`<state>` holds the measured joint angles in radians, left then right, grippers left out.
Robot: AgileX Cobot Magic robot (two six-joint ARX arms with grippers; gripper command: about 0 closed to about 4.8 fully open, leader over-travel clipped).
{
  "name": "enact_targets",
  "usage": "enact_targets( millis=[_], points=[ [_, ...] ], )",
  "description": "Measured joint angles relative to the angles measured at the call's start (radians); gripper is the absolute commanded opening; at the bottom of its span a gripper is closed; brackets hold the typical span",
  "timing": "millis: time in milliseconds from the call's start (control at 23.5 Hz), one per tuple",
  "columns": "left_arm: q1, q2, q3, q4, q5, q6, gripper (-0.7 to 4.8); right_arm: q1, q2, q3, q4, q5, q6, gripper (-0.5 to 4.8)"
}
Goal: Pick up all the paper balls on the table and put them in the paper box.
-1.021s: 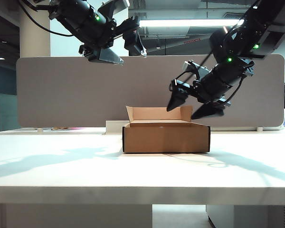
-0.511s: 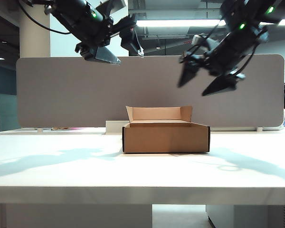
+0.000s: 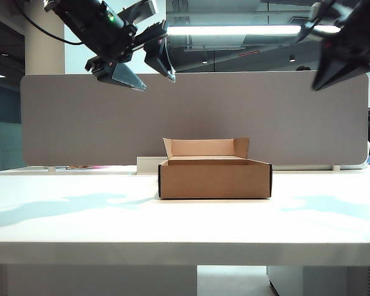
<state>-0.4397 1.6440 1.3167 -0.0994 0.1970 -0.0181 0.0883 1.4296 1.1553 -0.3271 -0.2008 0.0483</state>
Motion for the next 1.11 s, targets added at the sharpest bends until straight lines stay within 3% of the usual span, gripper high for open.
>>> enact_targets(
  millis=[255, 468, 553, 723, 893, 1106],
  points=[
    [0.000, -0.003, 0.000, -0.042, 0.003, 0.000, 3.49, 0.003, -0.236, -0.180, 0.001, 0.037, 0.005, 0.07],
    [0.000, -0.005, 0.000, -0.129, 0.003, 0.000, 1.66, 0.001, -0.415, -0.304, 0.004, 0.064, 0.027, -0.03],
    [0.000, -0.010, -0.001, -0.158, 0.004, 0.000, 1.18, 0.002, -0.486, -0.351, -0.006, 0.081, 0.047, -0.03],
    [0.000, -0.043, -0.001, -0.175, 0.022, 0.000, 1.14, 0.002, -0.637, -0.455, -0.016, 0.094, 0.102, -0.03],
    [-0.001, -0.090, -0.001, -0.215, 0.030, 0.004, 0.48, 0.003, -0.782, -0.548, -0.060, 0.103, 0.113, -0.03],
    [0.000, -0.155, -0.001, -0.257, 0.043, 0.029, 0.48, 0.003, -1.008, -0.679, -0.082, 0.127, 0.134, -0.03]
  ],
)
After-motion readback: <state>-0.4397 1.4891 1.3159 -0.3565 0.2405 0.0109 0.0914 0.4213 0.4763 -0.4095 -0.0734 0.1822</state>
